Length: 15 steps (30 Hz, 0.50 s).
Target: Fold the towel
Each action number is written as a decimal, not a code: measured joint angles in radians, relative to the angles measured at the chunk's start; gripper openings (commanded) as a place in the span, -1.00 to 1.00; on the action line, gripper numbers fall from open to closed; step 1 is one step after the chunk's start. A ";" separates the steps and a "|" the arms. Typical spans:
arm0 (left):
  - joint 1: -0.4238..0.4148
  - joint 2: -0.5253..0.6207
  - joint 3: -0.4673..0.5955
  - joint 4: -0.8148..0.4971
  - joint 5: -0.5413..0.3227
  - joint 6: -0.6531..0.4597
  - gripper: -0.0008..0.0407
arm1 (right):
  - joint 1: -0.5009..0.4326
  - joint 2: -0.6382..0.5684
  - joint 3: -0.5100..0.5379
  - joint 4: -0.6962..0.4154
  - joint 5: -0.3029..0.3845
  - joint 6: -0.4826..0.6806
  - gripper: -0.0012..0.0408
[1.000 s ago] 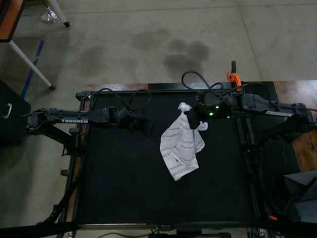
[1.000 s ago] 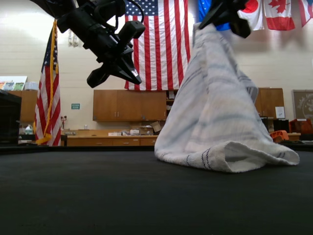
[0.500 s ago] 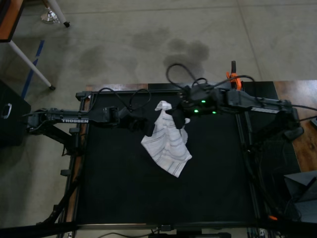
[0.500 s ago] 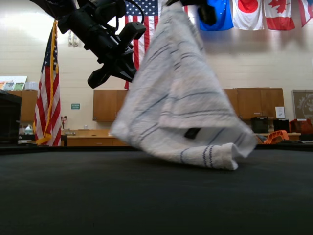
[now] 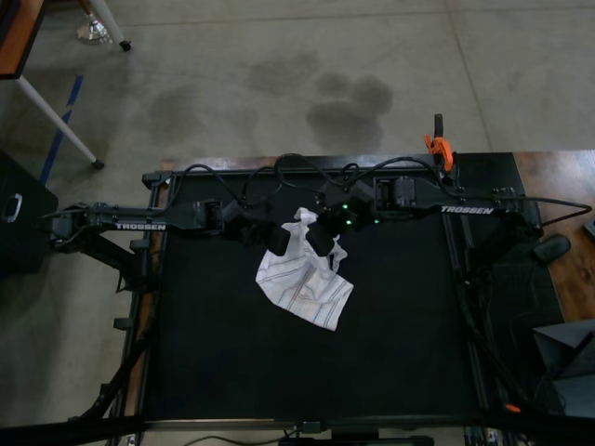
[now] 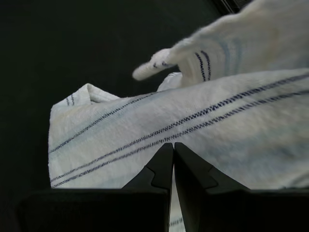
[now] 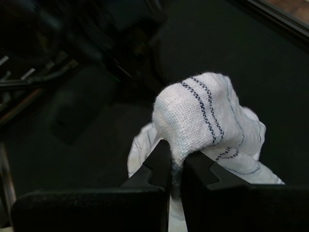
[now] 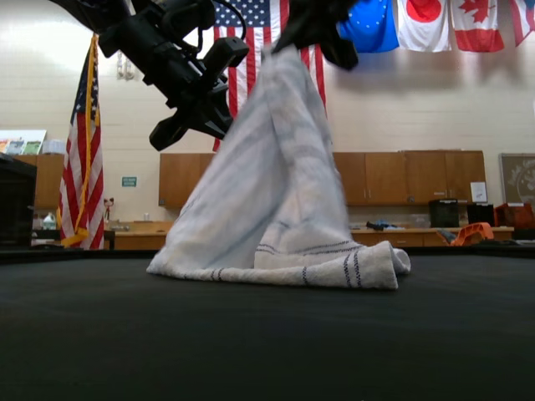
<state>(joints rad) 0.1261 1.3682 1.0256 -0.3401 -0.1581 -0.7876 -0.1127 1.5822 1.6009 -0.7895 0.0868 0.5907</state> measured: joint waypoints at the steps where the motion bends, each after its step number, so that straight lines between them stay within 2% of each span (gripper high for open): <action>1: 0.000 0.000 0.000 0.000 0.000 0.000 -0.96 | -0.009 -0.004 -0.016 -0.001 0.003 0.000 -0.94; 10: 0.000 0.000 0.000 0.001 0.000 0.000 -0.96 | -0.114 -0.030 -0.205 0.018 0.031 0.000 -0.94; 15: 0.000 -0.001 0.000 0.002 0.000 0.000 -0.96 | -0.195 -0.031 -0.303 0.100 0.039 0.000 -0.94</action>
<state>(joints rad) 0.1261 1.3674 1.0256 -0.3386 -0.1581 -0.7876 -0.3080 1.5513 1.2976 -0.6895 0.1261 0.5903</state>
